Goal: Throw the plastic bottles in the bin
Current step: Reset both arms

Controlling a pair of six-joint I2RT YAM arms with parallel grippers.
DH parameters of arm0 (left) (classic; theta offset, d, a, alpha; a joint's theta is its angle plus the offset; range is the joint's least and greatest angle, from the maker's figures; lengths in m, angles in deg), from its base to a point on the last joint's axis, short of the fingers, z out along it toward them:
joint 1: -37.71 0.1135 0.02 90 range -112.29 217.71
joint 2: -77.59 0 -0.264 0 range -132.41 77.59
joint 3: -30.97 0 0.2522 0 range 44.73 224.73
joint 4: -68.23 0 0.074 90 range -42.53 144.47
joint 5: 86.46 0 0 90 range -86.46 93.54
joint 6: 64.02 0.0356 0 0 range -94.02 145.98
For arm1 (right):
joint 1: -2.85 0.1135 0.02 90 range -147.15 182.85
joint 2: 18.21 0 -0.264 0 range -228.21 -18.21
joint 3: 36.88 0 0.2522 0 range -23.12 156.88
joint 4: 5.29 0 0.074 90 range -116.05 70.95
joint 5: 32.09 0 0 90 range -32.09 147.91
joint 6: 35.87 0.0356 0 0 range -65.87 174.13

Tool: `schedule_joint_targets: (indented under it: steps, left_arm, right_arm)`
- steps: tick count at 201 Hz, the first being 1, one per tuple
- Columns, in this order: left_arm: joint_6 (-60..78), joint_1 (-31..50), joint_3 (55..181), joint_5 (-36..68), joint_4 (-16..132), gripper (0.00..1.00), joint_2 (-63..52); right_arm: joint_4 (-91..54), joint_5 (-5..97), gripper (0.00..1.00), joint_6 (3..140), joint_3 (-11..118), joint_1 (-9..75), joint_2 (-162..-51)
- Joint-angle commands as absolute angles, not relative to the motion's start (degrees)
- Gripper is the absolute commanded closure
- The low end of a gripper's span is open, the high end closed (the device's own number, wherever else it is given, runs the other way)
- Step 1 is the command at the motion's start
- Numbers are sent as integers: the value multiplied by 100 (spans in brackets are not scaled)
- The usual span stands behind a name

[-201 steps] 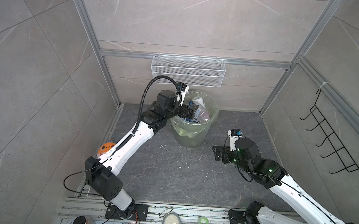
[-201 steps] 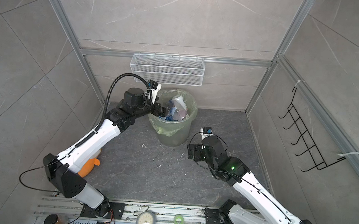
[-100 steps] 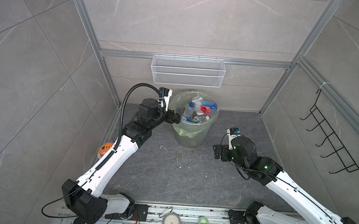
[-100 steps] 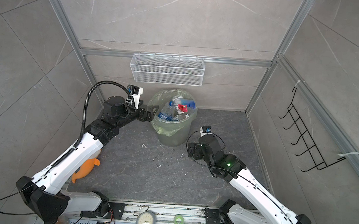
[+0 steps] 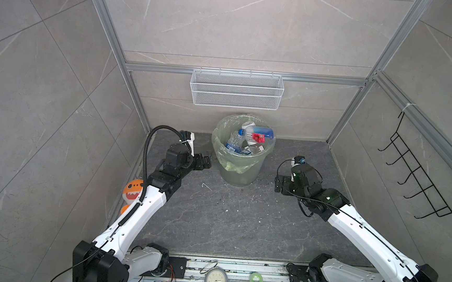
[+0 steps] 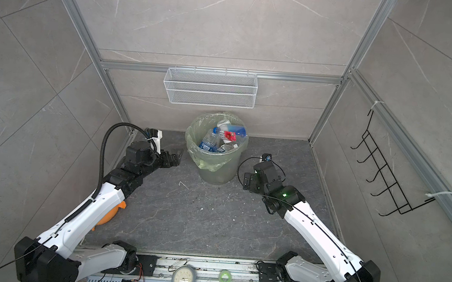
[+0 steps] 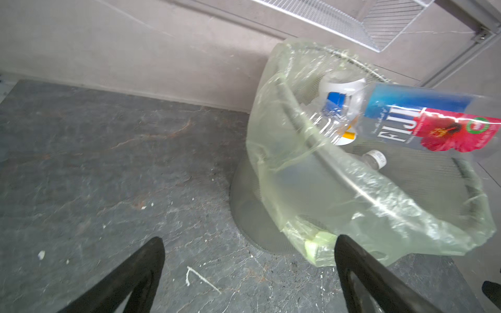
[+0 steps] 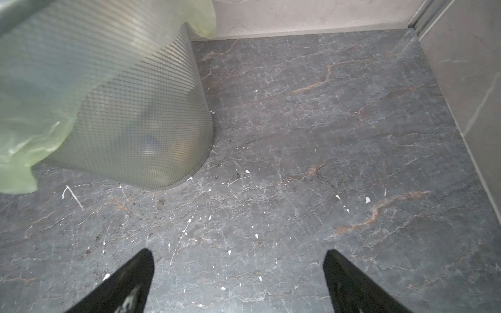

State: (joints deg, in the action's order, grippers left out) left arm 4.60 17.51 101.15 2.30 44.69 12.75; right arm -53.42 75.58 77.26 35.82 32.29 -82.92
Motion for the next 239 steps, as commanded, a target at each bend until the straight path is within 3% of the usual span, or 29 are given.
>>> schedule_joint_targets:
  steps: [1,31,82,138,239]
  left_arm:
    - [209,1816,9906,-266,4665,0,1639]
    - [154,1874,9395,-865,4626,1,1961]
    - [649,1875,8392,-1021,5110,1,2106]
    - [2200,1954,7253,-925,7160,0,1848]
    - [2285,3505,6523,57,8919,0,1175]
  right_arm:
    - [-5214,7262,0,7731,3669,2945,-8454]
    - [-5057,7022,0,7776,3597,2646,-8605]
    - [-4674,6995,0,7622,3299,2426,-8936]
    - [-3809,7195,0,7318,2997,2185,-9305]
    - [-2081,7923,0,6508,1939,2043,-9213]
